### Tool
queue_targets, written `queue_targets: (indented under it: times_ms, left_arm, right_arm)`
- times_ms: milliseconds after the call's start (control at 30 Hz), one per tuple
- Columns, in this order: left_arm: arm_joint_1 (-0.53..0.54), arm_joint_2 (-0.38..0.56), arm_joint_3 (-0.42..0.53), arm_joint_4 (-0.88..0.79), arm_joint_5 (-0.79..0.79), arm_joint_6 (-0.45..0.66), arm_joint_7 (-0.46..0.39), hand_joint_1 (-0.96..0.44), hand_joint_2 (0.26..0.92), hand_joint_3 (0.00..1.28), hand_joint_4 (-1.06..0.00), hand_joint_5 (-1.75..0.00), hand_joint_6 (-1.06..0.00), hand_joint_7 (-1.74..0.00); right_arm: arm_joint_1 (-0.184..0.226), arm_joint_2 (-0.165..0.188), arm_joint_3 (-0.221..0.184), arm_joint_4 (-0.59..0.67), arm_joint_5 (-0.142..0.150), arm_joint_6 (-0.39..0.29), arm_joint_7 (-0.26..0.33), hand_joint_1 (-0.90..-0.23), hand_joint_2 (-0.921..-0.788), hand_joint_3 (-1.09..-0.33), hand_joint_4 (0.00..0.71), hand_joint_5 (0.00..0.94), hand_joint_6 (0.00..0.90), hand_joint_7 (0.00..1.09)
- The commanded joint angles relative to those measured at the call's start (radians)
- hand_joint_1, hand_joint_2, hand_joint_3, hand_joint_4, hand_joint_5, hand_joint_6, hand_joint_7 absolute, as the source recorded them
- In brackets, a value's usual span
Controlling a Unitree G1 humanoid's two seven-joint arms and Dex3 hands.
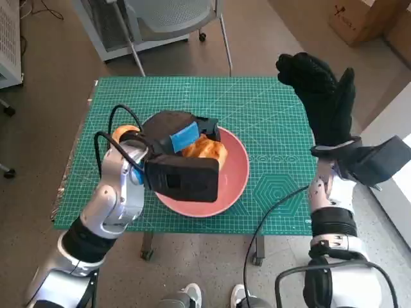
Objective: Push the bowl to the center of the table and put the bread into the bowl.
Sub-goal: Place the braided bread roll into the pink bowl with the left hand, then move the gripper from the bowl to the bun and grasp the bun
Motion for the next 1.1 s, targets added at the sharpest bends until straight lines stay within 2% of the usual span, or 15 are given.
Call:
queue_targets:
  times_ms: [33, 67, 167, 367, 600, 833, 1100]
  left_arm:
    - [0.001, -0.004, 0.003, 0.009, 0.008, 0.060, -0.039, 0.07, 0.784, 0.09, -0.22, -0.30, -0.34, -0.20]
    - [0.001, -0.003, 0.001, 0.009, 0.011, 0.068, -0.043, 0.03, 0.761, 0.08, -0.16, -0.19, -0.31, -0.13]
    - [0.001, 0.007, -0.003, 0.008, 0.016, 0.064, -0.048, -0.05, 0.732, 0.05, -0.08, -0.06, -0.28, -0.04]
    - [0.016, 0.026, 0.012, -0.021, 0.008, 0.043, -0.045, -0.17, 0.725, 0.04, -0.01, -0.01, -0.24, 0.00]
    - [0.058, 0.066, 0.074, -0.107, -0.021, 0.015, -0.031, -0.24, 0.728, 0.03, 0.00, 0.00, -0.23, 0.00]
    - [0.103, 0.150, 0.178, -0.246, -0.036, -0.024, -0.035, -0.31, 0.731, 0.02, 0.00, 0.00, -0.23, 0.00]
    - [0.118, 0.258, 0.325, -0.306, -0.061, -0.029, -0.044, -0.25, 0.722, 0.01, 0.00, 0.00, -0.24, 0.00]
  right_arm:
    - [0.036, -0.004, -0.003, -0.005, 0.010, 0.010, -0.002, -0.524, -0.921, -0.554, 0.217, 0.000, 0.334, 0.00]
    - [0.036, -0.004, -0.004, -0.004, 0.011, 0.010, -0.001, -0.524, -0.921, -0.554, 0.215, 0.000, 0.333, 0.00]
    - [0.036, -0.002, -0.006, -0.003, 0.013, 0.014, -0.003, -0.524, -0.921, -0.554, 0.214, 0.000, 0.332, 0.00]
    - [0.039, 0.005, -0.003, -0.007, 0.011, 0.011, -0.013, -0.524, -0.921, -0.554, 0.213, 0.000, 0.331, 0.00]
    - [0.043, 0.014, 0.004, -0.010, 0.006, 0.009, -0.027, -0.520, -0.921, -0.556, 0.212, 0.000, 0.331, 0.00]
    - [0.045, 0.019, 0.014, -0.009, -0.001, 0.008, -0.041, -0.530, -0.921, -0.557, 0.212, 0.000, 0.331, 0.00]
    - [0.045, 0.015, 0.020, -0.005, 0.001, 0.012, -0.045, -0.532, -0.921, -0.559, 0.211, 0.000, 0.331, 0.00]
